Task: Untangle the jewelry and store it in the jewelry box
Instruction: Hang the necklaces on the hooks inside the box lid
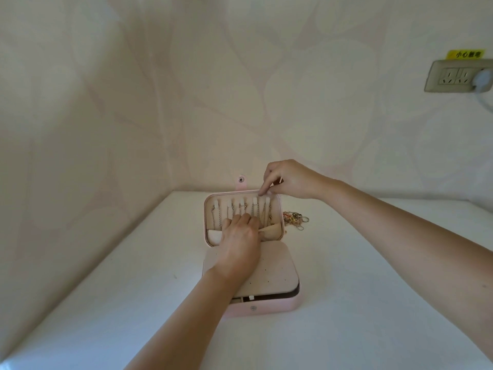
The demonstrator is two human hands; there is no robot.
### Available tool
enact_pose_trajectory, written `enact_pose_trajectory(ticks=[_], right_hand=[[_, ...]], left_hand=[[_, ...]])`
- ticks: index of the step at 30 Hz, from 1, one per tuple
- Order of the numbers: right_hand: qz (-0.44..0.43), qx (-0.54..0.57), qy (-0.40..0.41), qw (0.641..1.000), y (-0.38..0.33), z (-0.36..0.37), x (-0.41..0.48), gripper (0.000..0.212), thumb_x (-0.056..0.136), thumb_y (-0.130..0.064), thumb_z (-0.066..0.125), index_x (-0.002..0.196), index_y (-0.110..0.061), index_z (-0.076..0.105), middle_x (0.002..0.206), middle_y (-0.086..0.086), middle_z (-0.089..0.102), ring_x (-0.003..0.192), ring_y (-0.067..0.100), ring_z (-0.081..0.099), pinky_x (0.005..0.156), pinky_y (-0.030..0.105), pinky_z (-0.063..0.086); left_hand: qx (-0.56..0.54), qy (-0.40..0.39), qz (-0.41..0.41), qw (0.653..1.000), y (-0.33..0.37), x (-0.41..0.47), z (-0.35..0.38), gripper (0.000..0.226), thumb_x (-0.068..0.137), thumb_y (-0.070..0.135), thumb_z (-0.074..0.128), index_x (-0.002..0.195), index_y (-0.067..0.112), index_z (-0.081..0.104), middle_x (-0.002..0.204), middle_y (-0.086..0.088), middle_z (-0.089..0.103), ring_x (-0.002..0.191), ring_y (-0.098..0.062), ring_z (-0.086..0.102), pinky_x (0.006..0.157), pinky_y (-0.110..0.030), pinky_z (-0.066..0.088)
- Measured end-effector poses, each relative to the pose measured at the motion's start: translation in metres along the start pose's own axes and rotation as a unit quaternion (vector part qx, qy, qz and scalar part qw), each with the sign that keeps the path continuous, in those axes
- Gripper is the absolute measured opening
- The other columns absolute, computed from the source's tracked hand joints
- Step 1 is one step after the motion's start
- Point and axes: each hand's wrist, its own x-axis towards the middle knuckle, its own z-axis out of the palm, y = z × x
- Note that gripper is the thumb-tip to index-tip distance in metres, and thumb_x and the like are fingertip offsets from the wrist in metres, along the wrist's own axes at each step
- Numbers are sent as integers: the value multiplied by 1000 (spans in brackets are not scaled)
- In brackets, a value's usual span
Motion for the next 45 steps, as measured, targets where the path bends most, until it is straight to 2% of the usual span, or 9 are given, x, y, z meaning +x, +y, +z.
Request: enact_pose_trajectory(ticks=[8, 14, 20, 24, 26, 30, 33, 39, 45], right_hand=[[77, 215, -12, 974, 15, 17, -12, 33, 82, -17, 73, 113, -13, 66, 106, 3, 69, 89, 10, 64, 83, 20, 47], [91, 245, 73, 962, 15, 34, -8, 19, 81, -9, 73, 83, -27, 67, 83, -1, 69, 80, 13, 60, 84, 33, 46], [93, 267, 105, 953, 13, 39, -10, 20, 81, -7, 70, 85, -26, 70, 90, 5, 72, 86, 18, 65, 87, 35, 49], [116, 299, 134, 938, 17, 51, -15, 17, 84, -10, 68, 91, -25, 72, 99, 10, 72, 94, 26, 66, 90, 44, 49], [111, 317, 140, 931, 18, 53, -17, 18, 85, -10, 67, 93, -25, 71, 99, 8, 72, 89, 18, 64, 84, 41, 50], [134, 274, 118, 945, 16, 61, -27, 39, 87, -20, 67, 124, -24, 57, 118, -1, 61, 106, 15, 57, 83, 27, 48], [107, 203, 108, 967, 8, 61, -45, 77, 78, -36, 75, 143, -31, 34, 140, -14, 35, 127, 1, 35, 99, 23, 36], [58, 192, -139, 970, 4, 63, -67, 68, 62, -43, 84, 123, -46, 55, 140, -25, 41, 134, -1, 31, 114, 25, 23], [65, 143, -180, 971, -2, 61, -72, 82, 65, -40, 84, 138, -38, 44, 149, -23, 31, 137, 0, 26, 115, 26, 22]], left_hand=[[-1, 21, 10, 1000, -2, 0, 3, 5, 62, 14, 62, 62, 15, 58, 62, 1, 57, 55, -22, 55, 55, -30, 33], [-52, -10, -38, 998, 0, 2, -6, 7, 69, 14, 62, 76, 13, 64, 77, -2, 62, 73, -27, 59, 67, -35, 36], [-39, -25, -177, 983, -20, 10, -41, 105, 57, 44, 83, 143, 19, 29, 142, -10, 29, 130, -31, 25, 106, -40, 16], [-223, -144, -323, 908, -46, 9, -47, 146, 50, 43, 90, 148, 19, -16, 155, -9, 7, 142, -28, 14, 113, -44, 18], [-309, -197, -343, 865, -56, 5, -36, 139, 50, 42, 90, 150, 19, -4, 149, -4, 30, 136, -23, 34, 108, -39, 33], [-310, -180, -363, 860, -66, 0, -16, 72, 56, 47, 84, 118, 20, 56, 107, 6, 66, 98, -12, 62, 70, -20, 46], [-333, -176, -399, 836, -68, -2, -10, 57, 65, 35, 83, 113, 13, 60, 104, 0, 66, 88, -11, 61, 61, -17, 42], [-381, -116, -470, 788, -72, -4, -10, 54, 70, 26, 82, 115, 8, 58, 107, -7, 66, 89, -18, 63, 61, -24, 48], [-449, -100, -485, 743, -66, -4, -18, 39, 80, 16, 74, 116, 8, 61, 104, -6, 67, 84, -14, 64, 59, -23, 48]])
